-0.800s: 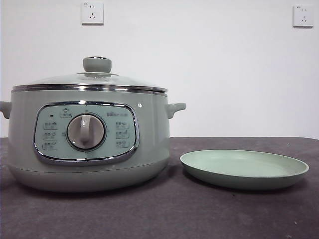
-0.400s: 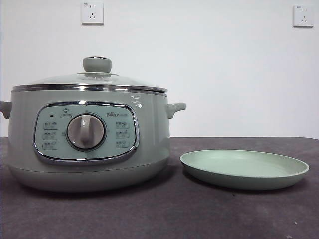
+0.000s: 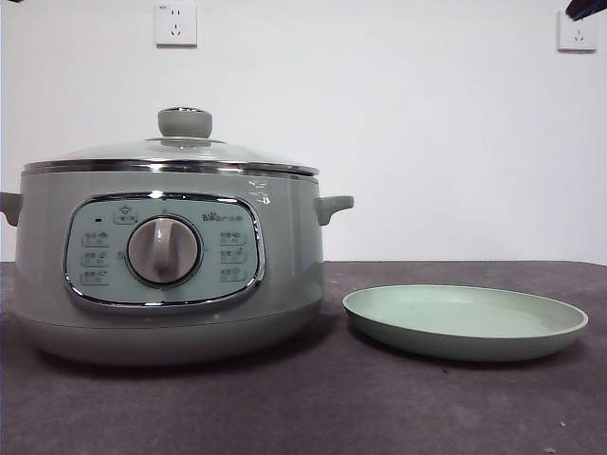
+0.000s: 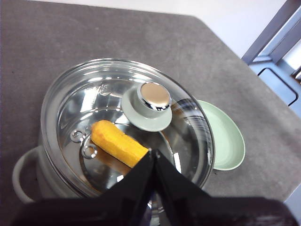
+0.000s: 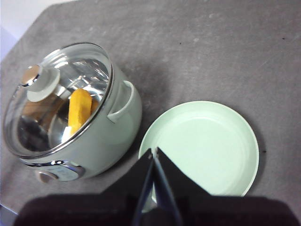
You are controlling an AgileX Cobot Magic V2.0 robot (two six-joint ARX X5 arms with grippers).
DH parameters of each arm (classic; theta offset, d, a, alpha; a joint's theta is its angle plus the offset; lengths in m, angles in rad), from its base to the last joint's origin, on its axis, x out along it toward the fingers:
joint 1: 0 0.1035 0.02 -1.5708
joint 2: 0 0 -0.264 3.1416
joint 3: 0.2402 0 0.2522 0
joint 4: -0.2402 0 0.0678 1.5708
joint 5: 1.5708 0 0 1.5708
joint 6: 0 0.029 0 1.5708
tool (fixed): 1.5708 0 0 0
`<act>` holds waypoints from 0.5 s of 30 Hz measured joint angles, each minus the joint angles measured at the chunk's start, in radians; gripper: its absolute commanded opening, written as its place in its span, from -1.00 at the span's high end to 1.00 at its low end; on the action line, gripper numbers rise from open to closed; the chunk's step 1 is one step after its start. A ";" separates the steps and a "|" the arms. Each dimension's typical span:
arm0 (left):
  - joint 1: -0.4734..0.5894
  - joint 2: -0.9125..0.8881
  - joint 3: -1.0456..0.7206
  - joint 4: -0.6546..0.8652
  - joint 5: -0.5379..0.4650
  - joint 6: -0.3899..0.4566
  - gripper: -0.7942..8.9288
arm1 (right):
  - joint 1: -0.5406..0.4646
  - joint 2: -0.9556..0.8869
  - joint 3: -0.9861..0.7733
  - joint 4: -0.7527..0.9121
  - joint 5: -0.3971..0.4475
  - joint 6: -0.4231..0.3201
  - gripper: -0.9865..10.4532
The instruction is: Take the corn out from the steamer,put the corn on the plate,close the lid
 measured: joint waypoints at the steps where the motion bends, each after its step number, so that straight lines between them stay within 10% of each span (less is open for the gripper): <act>1: 0.000 0.018 0.015 -0.003 0.000 0.006 0.79 | 0.000 0.011 0.002 0.000 0.000 -0.009 0.64; 6: -0.006 0.068 0.048 0.005 0.000 0.016 0.02 | 0.000 0.034 0.002 0.000 0.003 -0.024 0.34; 15: -0.089 0.143 0.048 0.078 -0.072 0.018 0.00 | 0.000 0.040 0.002 0.000 0.003 -0.027 0.32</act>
